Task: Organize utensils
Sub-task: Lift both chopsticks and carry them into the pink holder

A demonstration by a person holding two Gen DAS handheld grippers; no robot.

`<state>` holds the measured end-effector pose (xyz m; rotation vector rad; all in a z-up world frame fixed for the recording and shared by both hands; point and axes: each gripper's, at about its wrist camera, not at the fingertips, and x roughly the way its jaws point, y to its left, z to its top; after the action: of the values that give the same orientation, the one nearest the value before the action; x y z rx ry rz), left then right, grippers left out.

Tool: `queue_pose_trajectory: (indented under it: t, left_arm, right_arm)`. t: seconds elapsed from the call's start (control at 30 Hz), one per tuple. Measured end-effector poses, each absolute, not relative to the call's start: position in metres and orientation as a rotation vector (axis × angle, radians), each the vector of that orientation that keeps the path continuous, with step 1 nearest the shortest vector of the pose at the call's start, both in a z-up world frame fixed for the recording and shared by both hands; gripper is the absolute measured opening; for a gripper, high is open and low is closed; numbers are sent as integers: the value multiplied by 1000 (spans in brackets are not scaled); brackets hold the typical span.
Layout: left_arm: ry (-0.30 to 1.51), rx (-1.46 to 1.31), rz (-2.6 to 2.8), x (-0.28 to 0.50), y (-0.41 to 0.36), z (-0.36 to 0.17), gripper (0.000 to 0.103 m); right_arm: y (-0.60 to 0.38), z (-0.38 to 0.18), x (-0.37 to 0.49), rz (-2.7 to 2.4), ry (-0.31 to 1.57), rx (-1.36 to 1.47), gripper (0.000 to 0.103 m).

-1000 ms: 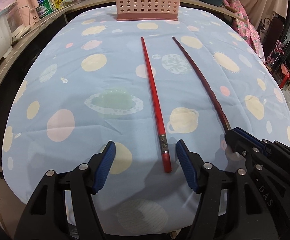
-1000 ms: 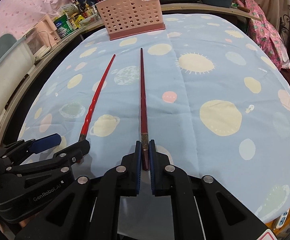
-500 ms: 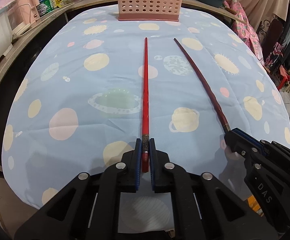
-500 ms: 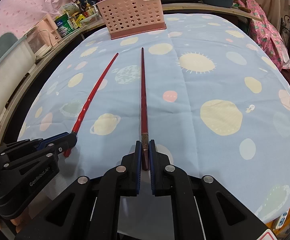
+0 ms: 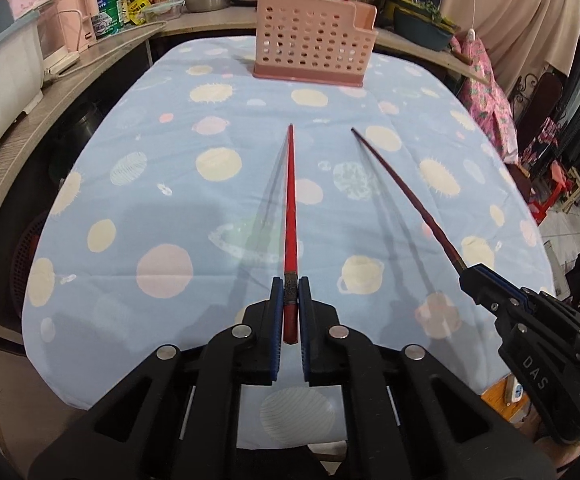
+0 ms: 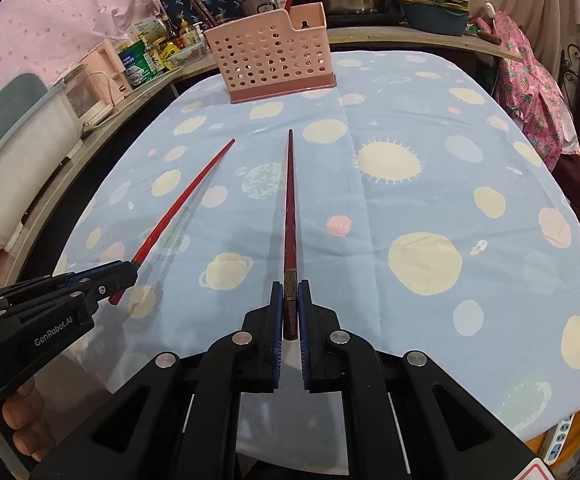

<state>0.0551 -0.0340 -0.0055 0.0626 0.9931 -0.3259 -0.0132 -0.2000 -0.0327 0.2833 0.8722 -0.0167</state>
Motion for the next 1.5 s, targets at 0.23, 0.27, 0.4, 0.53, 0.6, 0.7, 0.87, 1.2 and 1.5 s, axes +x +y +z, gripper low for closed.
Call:
queue_pose_trajectory:
  t: [0.23, 0.27, 0.4, 0.53, 0.6, 0.7, 0.87, 1.2, 1.5]
  left_arm:
    - [913, 5, -342, 61, -30, 41, 7]
    - [902, 0, -342, 63, -29, 47, 7]
    - [856, -23, -342, 75, -28, 70, 7]
    - [815, -37, -337, 90, -28, 89, 7]
    - [794, -45, -336, 96, -29, 98, 7]
    - [757, -49, -332, 106, -29, 115, 7]
    - [703, -54, -333, 125, -31, 140, 7]
    - [601, -83, -337, 174, -33, 198, 7]
    - [456, -119, -317, 239, -51, 264, 7]
  right_arm:
    - [-217, 14, -3, -14, 771, 308, 7]
    - [-218, 21, -2, -13, 755, 309, 7]
    - [-225, 48, 5, -4, 690, 306, 7]
    - [-230, 78, 11, 2, 610, 298, 7]
    - [-234, 92, 17, 7, 577, 297, 7]
    - [-239, 108, 29, 14, 543, 300, 7]
    - [-246, 122, 51, 20, 515, 307, 7]
    - [-264, 157, 95, 44, 442, 356, 7]
    - [-289, 220, 164, 32, 313, 386, 7]
